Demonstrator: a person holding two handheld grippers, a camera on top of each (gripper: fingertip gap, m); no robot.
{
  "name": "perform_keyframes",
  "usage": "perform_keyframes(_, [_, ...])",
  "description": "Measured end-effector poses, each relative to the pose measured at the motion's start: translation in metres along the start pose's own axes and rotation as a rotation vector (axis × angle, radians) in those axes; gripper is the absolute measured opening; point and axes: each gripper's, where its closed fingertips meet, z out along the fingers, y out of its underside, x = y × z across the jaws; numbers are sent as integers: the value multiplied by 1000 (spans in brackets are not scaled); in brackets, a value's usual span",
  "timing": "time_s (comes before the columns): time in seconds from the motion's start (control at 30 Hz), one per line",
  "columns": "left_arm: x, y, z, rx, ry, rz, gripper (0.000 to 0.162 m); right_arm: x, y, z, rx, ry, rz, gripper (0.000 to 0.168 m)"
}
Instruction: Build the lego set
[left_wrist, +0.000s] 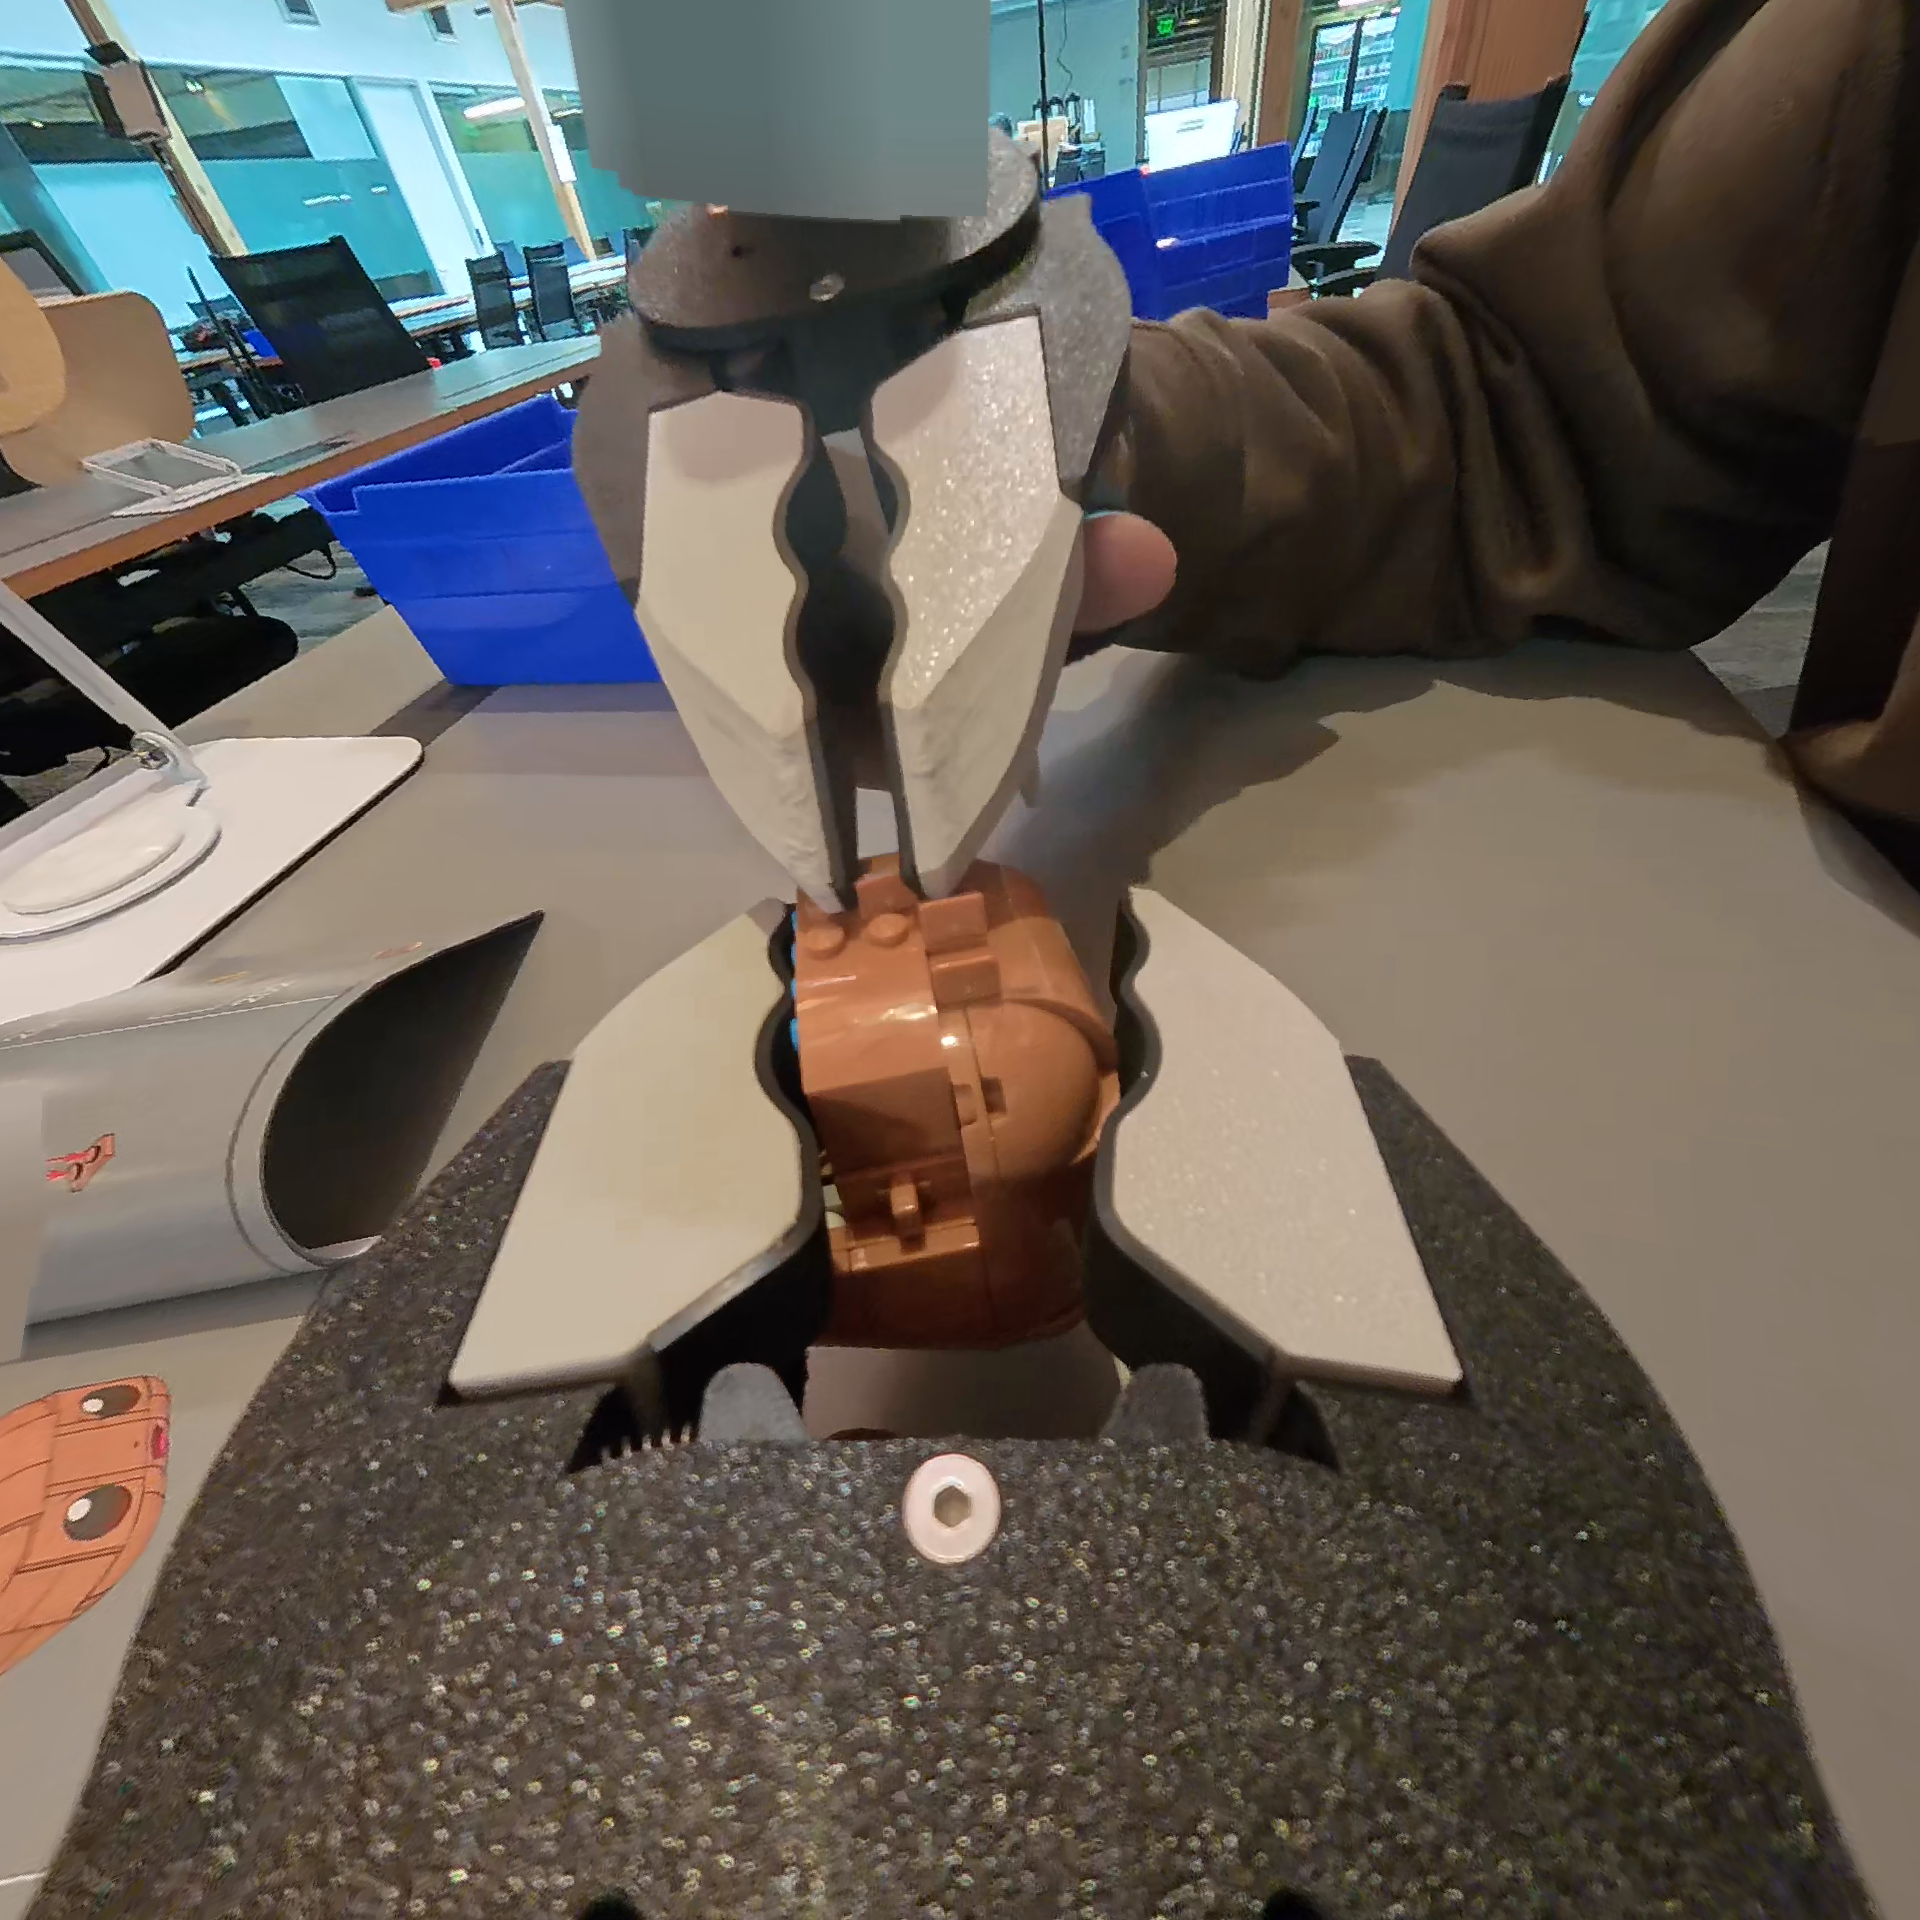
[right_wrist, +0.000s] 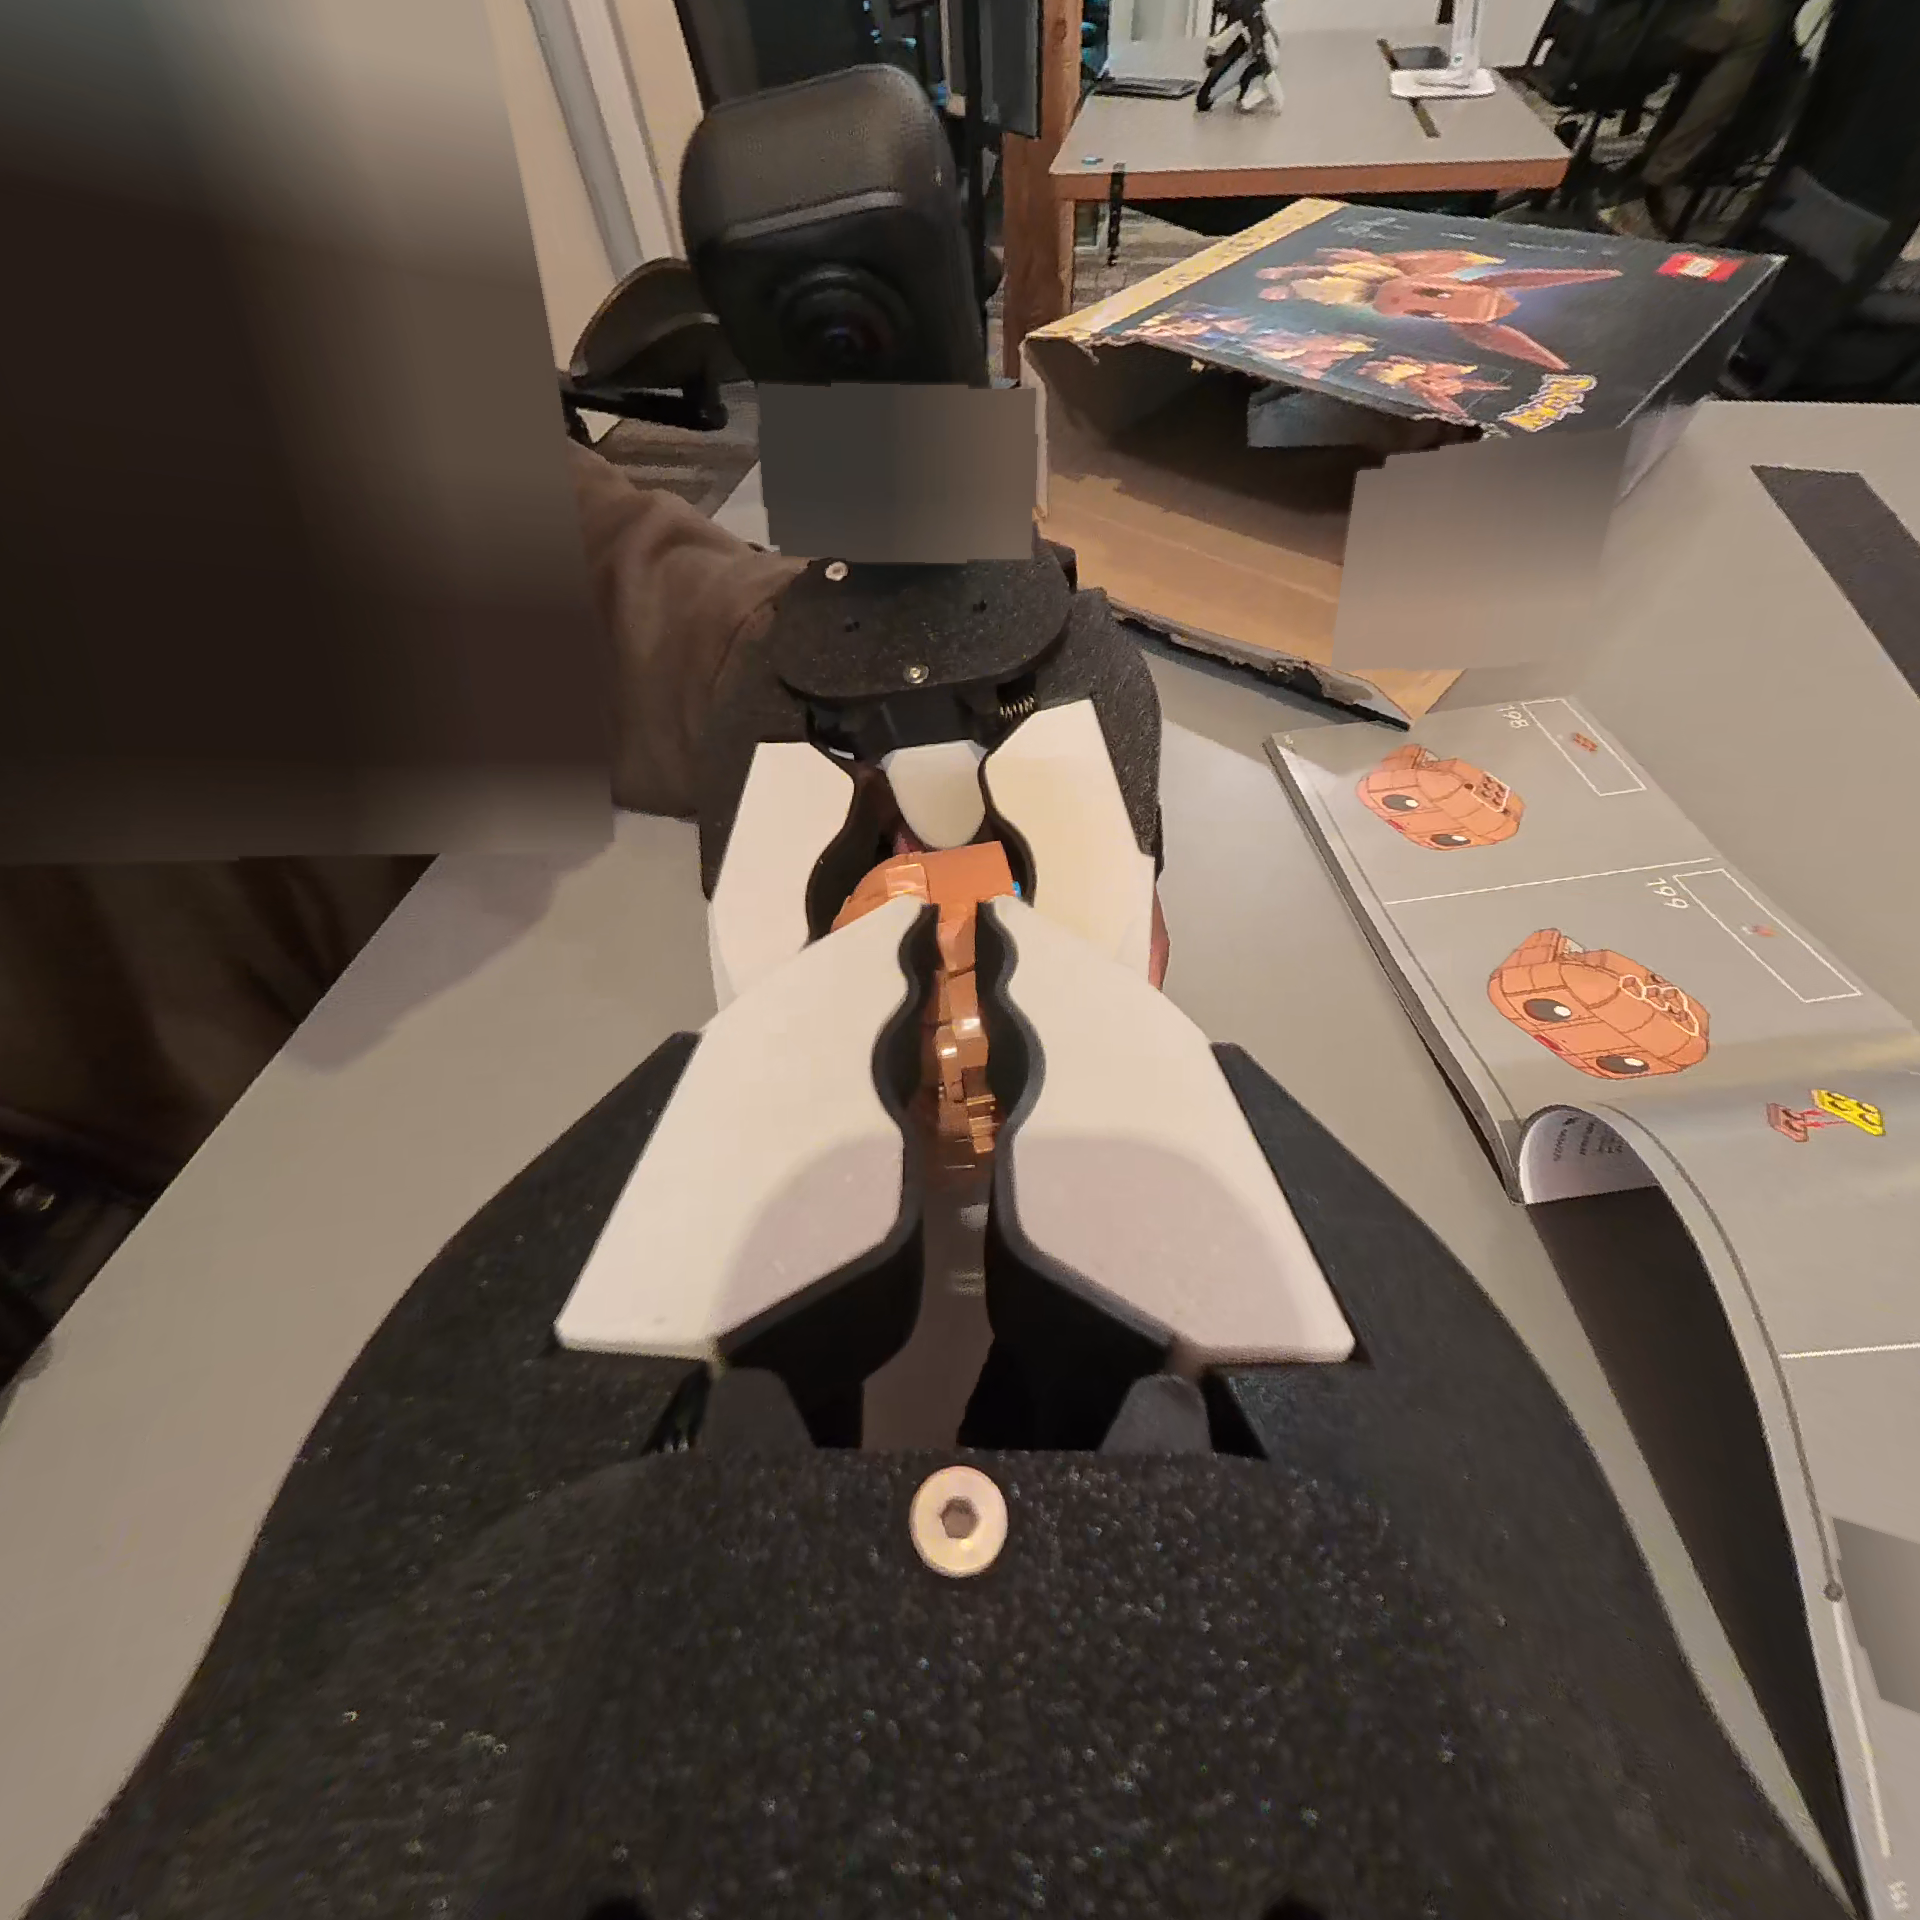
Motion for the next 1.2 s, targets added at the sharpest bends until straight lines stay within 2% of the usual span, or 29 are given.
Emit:
perform_keyframes(0.3, [-5,-4,-2,20,-32,2,57,4,-5,1,52,81,41,6])
perform_keyframes(0.5, [3,-7,0,32,8,18,57,-5,-7,-2,52,11,-8,7])
perform_keyframes(1.2, [20,3,6,-33,95,66,57,-20,10,-9,-139,-109,-164,6])
